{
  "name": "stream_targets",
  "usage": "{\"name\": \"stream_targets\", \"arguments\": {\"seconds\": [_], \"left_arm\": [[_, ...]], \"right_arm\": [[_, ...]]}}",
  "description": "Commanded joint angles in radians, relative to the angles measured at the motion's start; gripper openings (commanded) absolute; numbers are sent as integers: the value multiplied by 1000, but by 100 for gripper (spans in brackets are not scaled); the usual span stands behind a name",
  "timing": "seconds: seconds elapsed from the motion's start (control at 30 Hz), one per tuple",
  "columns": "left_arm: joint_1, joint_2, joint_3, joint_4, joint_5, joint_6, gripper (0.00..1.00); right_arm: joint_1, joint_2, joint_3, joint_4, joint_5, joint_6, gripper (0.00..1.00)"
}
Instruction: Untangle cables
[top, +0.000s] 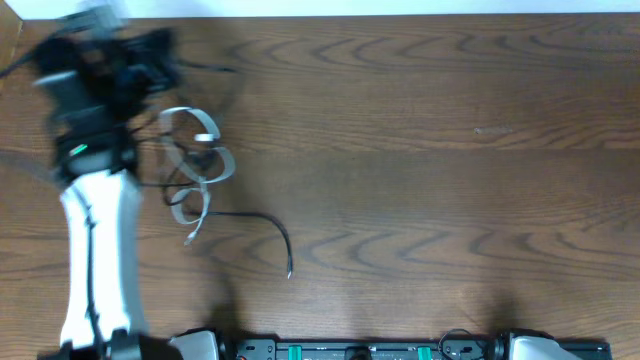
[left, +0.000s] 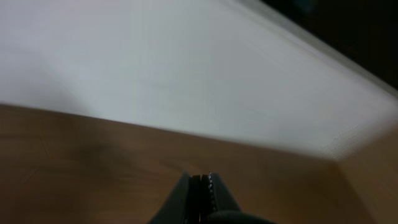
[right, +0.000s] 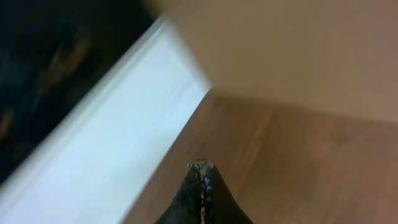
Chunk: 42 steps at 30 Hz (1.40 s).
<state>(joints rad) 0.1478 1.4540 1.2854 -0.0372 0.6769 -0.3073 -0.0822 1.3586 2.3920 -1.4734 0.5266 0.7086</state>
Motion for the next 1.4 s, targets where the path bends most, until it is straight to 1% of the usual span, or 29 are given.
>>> {"name": "stream_targets", "arguments": {"seconds": [0.0,0.1,0.17,0.2,0.27,0.33,0.4,0.63,0.77,0.8,0.9,0.93,0.97,1.0,1.03,1.1,1.13,1.17,1.23,1.3,1.37], "left_arm": [[-161,56,-5,55,229,75,7],[-298,105,-5,164,406,150,7],[-380,125,-5,255,542,217,7],[-410,127,-5,281,579,245,7],[-452,126,-5,295,620,325,7],[-473,126,-5,293,626,405,7],[-473,127,-5,280,586,450,7],[-414,127,-5,183,156,467,8],[-393,127,-5,88,13,654,7],[-393,127,-5,63,-28,720,7],[-394,127,-5,-28,-142,974,8],[-394,127,-5,-56,-186,1040,15],[-393,127,-5,-80,-241,1087,27],[-393,127,-5,-100,-307,1117,43],[-393,127,-5,-111,-398,1131,52],[-393,127,-5,-111,-591,1141,65],[-393,127,-5,-111,-674,1159,69],[-393,127,-5,-111,-757,1190,71],[-393,127,-5,-111,-916,1287,71],[-386,127,-5,-103,-1040,1402,72],[-374,127,-5,-80,-1144,1529,72]], "right_arm": [[-1,77,0,-1,-483,-260,1],[14,129,1,-34,-681,-423,1],[38,158,1,-81,-783,-565,1],[50,167,1,-109,-809,-618,1],[78,181,1,-169,-817,-700,2],[115,187,-1,-225,-816,-788,1],[153,178,-21,-224,-811,-793,2],[357,182,-27,-225,-783,-812,1],[486,191,-55,-225,-747,-859,3],[516,191,-68,-224,-732,-869,5],[597,193,-129,-224,-716,-910,8],[620,195,-157,-224,-716,-919,10],[639,198,-183,-224,-716,-924,10],[656,200,-213,-224,-715,-929,13],[671,204,-245,-221,-713,-932,15],[697,216,-309,-209,-697,-921,24],[707,223,-336,-201,-683,-903,31],[717,232,-364,-190,-658,-877,41],[730,250,-406,-175,-612,-850,54],[739,267,-435,-166,-599,-851,64],[749,284,-455,-157,-599,-851,69]]}}
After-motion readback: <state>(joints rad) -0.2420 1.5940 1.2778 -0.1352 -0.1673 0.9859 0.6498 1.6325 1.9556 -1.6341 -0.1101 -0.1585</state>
